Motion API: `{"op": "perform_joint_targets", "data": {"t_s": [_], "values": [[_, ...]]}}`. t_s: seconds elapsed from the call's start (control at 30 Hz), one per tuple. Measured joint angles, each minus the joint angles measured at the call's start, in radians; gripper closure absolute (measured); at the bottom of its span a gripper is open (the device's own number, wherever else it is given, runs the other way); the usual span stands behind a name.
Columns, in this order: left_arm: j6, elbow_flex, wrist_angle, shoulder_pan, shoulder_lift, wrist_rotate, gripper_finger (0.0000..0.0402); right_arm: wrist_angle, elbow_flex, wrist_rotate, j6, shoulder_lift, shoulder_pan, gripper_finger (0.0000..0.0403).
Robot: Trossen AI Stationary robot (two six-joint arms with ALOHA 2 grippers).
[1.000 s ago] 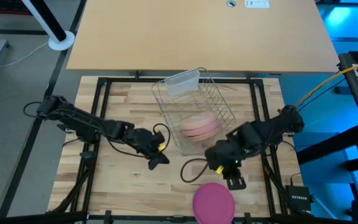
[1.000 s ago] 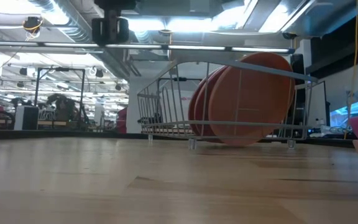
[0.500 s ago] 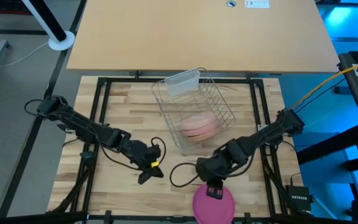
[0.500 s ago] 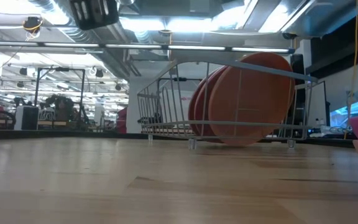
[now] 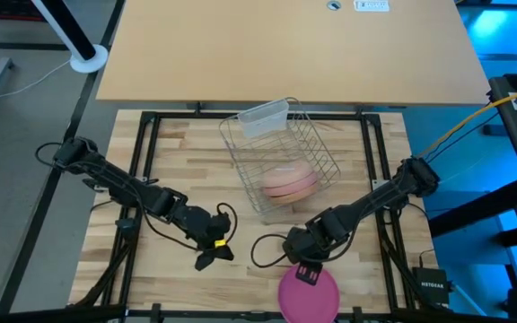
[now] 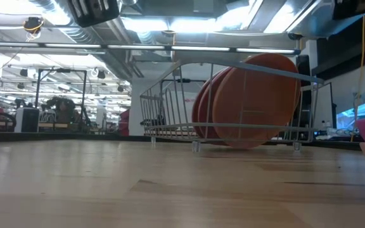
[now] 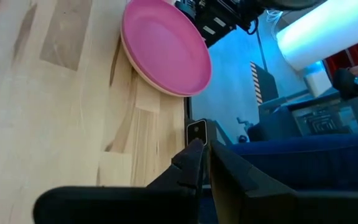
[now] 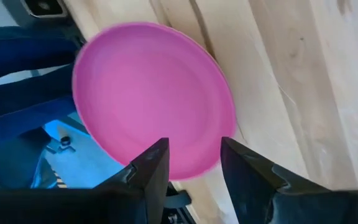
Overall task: Sort dishes
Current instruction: Put the pink plate in the dish rack
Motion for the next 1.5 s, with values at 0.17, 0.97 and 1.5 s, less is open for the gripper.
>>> {"op": "perform_joint_targets", "data": {"t_s": [0.17, 0.97, 1.5], "values": [[0.0, 0.0, 0.0, 0.0, 0.0, 0.0, 0.0384, 0.082, -0.027, 0.014, -0.003, 0.0, 0.0, 0.0253], [0.026, 0.0, 0.0, 0.0, 0.0, -0.002, 0.0384, 0.251, -0.209, 0.071, -0.004, 0.0, 0.0, 0.0253], [0.026, 0.0, 0.0, 0.0, 0.0, -0.003, 0.0384, 0.364, -0.301, 0.072, -0.01, 0.0, 0.0, 0.0253]]}}
